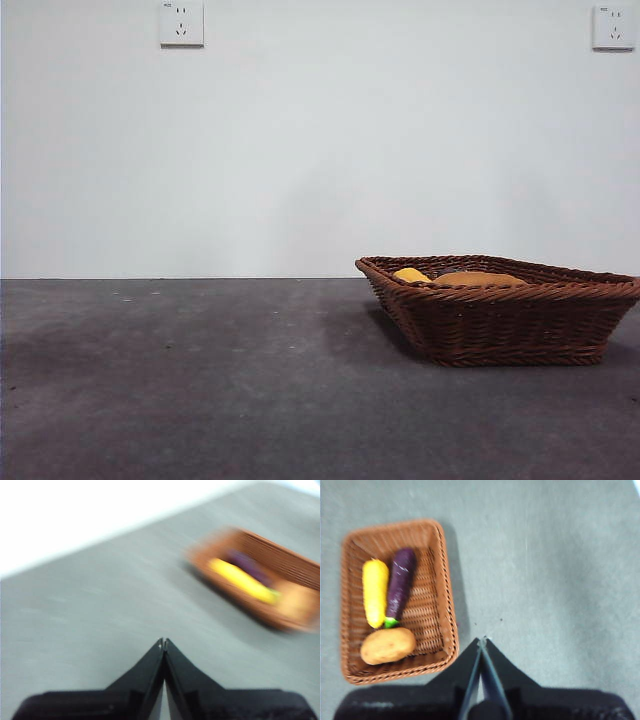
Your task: Help me put the vegetables on the table into the basket
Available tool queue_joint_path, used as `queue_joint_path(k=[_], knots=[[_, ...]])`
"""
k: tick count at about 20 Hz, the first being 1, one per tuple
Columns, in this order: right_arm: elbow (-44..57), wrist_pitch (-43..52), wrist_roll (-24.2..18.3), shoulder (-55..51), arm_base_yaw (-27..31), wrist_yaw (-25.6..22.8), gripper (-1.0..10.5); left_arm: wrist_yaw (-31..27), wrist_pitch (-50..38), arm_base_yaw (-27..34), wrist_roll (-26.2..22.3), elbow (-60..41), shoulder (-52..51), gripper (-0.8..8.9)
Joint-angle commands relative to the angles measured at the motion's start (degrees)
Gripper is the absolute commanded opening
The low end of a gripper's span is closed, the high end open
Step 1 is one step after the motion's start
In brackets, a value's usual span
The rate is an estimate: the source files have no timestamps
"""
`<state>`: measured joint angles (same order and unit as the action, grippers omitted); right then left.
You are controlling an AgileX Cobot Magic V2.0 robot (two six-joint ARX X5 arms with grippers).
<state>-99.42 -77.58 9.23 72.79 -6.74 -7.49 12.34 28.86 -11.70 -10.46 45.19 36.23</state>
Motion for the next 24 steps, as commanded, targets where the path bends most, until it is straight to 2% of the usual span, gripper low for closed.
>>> queue_joint_path(k=[1, 5, 10, 18, 24], knots=[[0.2, -1.2, 0.4, 3.0, 0.0, -0.1, 0.0, 0.1, -14.1, 4.2, 0.2, -19.1, -10.4, -0.04], [0.2, -0.8, 0.4, 7.3, 0.0, -0.1, 0.0, -0.4, -18.1, 7.4, 4.3, -32.8, -21.9, -0.04], [0.2, 4.7, 0.4, 10.1, 0.0, -0.1, 0.0, -2.9, -18.3, 9.7, 7.5, -40.6, -28.5, -0.04], [0.2, 17.7, 0.4, 10.3, 0.0, -0.1, 0.0, -7.9, -19.2, 12.4, 9.9, -44.7, -36.0, -0.04], [0.2, 20.9, 0.4, 10.3, 0.0, -0.1, 0.0, -7.8, -19.5, 12.4, 10.8, -44.7, -36.0, -0.04]])
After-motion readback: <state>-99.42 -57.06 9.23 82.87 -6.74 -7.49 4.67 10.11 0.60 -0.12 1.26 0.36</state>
